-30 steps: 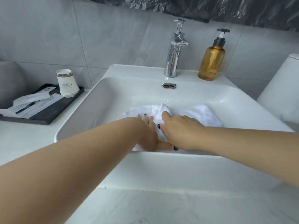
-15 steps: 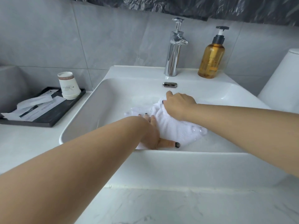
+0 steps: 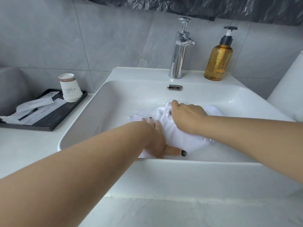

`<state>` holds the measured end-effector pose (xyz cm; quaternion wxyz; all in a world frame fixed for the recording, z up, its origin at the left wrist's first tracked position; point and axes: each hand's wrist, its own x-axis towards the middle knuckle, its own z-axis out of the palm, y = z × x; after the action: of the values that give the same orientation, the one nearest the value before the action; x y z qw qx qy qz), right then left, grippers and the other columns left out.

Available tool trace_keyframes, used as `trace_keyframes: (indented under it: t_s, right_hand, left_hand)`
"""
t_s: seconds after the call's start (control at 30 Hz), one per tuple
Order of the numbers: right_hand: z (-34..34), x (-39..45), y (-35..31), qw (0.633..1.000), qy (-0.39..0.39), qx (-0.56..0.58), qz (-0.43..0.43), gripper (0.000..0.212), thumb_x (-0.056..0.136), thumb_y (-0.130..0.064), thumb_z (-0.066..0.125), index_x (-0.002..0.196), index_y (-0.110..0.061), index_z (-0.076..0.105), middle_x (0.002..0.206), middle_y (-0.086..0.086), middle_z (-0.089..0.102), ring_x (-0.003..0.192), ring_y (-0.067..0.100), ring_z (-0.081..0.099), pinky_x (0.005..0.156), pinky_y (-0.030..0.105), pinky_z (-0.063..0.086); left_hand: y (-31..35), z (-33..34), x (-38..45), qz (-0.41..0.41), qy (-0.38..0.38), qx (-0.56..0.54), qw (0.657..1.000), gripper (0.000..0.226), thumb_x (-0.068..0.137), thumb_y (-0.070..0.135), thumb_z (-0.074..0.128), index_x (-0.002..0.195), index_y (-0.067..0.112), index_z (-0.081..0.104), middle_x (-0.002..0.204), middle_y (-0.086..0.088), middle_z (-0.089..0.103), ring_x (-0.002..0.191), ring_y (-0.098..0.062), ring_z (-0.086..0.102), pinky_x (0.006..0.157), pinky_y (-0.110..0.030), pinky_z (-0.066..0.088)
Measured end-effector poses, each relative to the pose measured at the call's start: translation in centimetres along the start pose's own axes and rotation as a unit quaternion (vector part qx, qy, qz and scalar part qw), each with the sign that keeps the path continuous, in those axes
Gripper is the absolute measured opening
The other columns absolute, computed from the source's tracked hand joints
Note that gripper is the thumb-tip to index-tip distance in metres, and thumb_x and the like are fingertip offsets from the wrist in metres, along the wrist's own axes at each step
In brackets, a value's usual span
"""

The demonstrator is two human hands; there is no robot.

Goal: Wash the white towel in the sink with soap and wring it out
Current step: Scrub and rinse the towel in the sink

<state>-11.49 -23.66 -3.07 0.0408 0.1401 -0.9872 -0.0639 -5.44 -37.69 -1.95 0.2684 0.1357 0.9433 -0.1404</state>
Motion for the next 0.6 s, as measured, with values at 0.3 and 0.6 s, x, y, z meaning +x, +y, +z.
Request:
trace_keyframes:
  t_s: [0.3, 0.6]
  right_hand:
    - [-3.9, -2.4, 2.7, 0.965, -0.133, 0.22, 0.044, 0.046, 0.088, -0.05, 0.061, 0.112, -0.011, 0.055, 0.094, -0.002, 0.056, 0.081, 0.017, 0.051, 0.069, 0.032, 0.039]
    - [-3.6, -7.2, 2.3, 0.988, -0.01, 0.156, -0.004, 0.018, 0.086, -0.041, 0.054, 0.091, -0.026, 0.045, 0.08, -0.006, 0.051, 0.085, 0.022, 0.054, 0.068, 0.034, 0.041]
  left_hand:
    - [-0.6, 0.2, 0.3, 0.008, 0.006, -0.108, 0.994, 0.13, 0.07, 0.094, 0.03, 0.149, 0.011, -0.031, 0.16, -0.01, -0.032, 0.149, -0.031, -0.026, 0.121, -0.06, 0.001]
    - [-1.1, 0.1, 0.9, 0.013, 0.148, -0.21, 0.966, 0.093, 0.087, 0.074, 0.047, 0.147, 0.008, 0.019, 0.144, -0.008, 0.024, 0.134, -0.027, 0.025, 0.113, -0.04, 0.028]
